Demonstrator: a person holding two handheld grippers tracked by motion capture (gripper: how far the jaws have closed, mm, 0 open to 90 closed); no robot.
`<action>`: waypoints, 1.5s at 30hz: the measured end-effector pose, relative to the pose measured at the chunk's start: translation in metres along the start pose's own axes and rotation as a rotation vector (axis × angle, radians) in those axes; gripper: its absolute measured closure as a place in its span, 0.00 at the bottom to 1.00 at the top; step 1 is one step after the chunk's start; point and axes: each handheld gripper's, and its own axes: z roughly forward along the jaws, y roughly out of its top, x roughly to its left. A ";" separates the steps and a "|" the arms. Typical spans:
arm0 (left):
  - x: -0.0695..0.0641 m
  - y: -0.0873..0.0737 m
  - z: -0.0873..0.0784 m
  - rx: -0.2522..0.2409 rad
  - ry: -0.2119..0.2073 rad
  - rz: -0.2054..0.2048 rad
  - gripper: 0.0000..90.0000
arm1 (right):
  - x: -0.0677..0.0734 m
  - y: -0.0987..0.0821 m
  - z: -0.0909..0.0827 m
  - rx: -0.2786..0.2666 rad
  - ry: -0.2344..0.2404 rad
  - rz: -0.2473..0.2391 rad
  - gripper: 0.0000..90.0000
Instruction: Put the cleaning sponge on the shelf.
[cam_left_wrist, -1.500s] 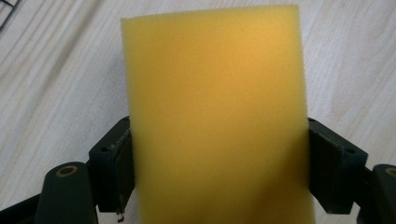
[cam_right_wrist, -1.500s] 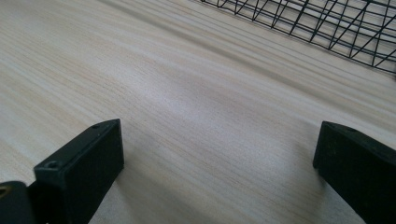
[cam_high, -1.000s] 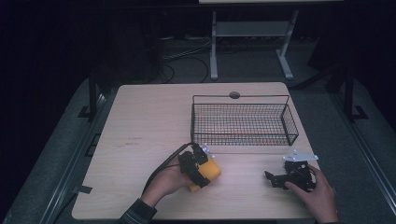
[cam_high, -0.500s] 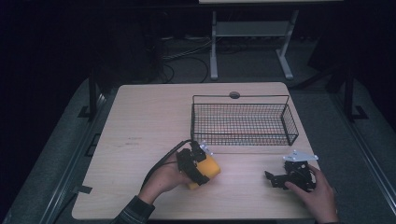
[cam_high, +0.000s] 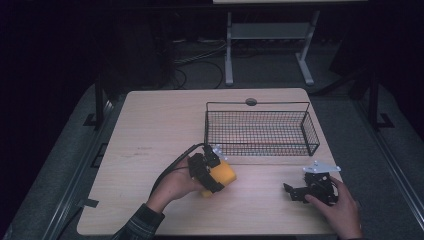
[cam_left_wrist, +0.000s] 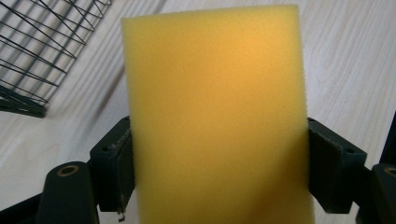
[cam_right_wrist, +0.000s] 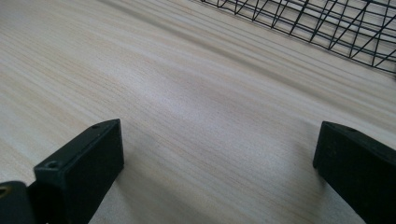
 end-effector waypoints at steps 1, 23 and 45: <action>0.001 0.001 -0.001 -0.002 0.000 0.001 0.25 | 0.000 0.000 0.000 0.000 0.000 0.001 0.01; 0.016 0.020 -0.020 -0.037 -0.006 0.012 0.25 | 0.000 0.000 0.000 -0.001 0.000 -0.002 0.01; 0.039 0.038 -0.038 -0.085 0.005 0.020 0.25 | 0.000 0.000 0.000 0.000 0.001 0.000 0.01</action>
